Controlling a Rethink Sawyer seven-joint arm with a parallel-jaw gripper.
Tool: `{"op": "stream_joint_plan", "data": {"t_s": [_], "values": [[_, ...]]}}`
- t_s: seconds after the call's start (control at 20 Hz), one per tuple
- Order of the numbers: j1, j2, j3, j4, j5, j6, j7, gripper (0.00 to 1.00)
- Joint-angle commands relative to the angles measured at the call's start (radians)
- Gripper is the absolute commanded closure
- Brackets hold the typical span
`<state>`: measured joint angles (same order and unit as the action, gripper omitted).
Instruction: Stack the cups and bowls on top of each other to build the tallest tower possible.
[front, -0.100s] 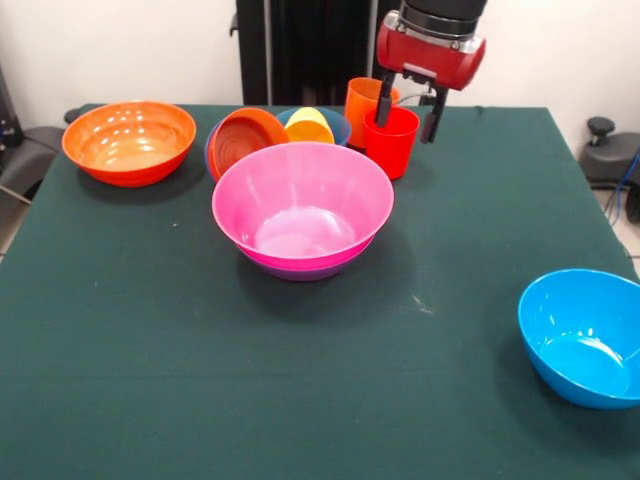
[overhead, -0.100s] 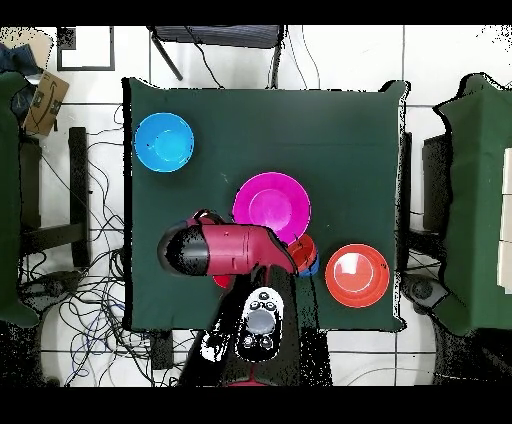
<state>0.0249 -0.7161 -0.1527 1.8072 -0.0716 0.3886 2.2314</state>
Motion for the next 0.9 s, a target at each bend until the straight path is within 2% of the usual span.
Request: {"op": "stream_joint_plan", "data": {"t_s": [0.05, 0.45, 0.9], "values": [[0.009, 0.024, 0.059, 0.051, 0.047, 0.053, 0.134, 0.0], [0.045, 0.03, 0.043, 0.07, 0.099, 0.049, 0.184, 0.0], [0.044, 0.028, 0.061, 0.137, 0.106, -0.019, 0.145, 0.0]]}}
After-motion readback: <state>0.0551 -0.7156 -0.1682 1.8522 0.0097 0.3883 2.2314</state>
